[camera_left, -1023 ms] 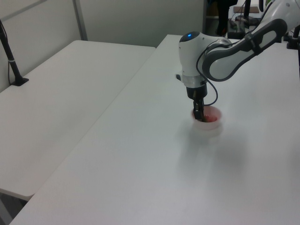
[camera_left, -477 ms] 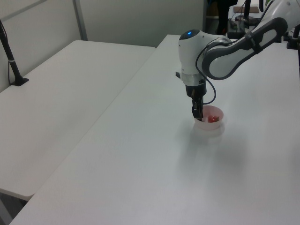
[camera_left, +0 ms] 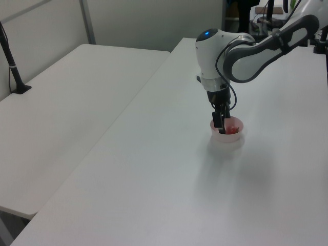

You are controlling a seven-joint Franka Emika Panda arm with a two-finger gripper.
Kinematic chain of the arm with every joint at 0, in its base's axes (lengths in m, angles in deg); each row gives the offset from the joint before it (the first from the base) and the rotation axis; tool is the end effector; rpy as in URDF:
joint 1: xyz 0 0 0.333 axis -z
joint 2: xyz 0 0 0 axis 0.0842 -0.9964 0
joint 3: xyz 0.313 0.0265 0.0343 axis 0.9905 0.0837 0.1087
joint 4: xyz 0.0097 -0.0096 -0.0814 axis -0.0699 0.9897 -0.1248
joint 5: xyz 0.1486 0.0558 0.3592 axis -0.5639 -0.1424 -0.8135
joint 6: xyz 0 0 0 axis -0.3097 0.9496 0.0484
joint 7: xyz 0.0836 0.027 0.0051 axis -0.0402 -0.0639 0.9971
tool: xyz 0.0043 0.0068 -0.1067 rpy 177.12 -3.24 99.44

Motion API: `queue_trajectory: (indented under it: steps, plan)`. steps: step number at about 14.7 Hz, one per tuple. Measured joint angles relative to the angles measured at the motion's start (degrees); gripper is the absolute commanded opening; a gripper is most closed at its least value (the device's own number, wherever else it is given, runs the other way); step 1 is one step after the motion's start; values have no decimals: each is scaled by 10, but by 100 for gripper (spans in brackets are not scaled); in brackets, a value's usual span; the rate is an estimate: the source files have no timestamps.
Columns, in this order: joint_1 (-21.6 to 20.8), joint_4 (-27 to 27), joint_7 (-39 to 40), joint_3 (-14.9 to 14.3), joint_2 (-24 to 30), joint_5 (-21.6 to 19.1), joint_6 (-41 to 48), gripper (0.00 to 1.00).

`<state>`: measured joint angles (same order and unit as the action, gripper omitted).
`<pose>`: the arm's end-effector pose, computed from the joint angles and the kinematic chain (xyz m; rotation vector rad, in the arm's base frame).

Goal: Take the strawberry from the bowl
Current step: 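Lower the gripper into the bowl around the red strawberry, then close the gripper on the strawberry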

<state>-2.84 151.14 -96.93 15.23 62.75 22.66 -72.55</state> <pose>0.6005 0.1559 0.3351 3.0388 0.0646 -0.2874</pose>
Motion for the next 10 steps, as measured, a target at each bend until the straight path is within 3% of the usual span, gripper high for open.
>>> queue_trajectory:
  steps: [3, 6, 8, 10]
  plan:
    - [-1, 10, -75, 9, -1, 0, 1, 95]
    - [1, 19, -95, 9, -4, 1, -23, 89]
    - [3, 20, -97, 8, -5, 1, -24, 82]
    - [4, 24, -97, 8, -5, 1, -24, 65]
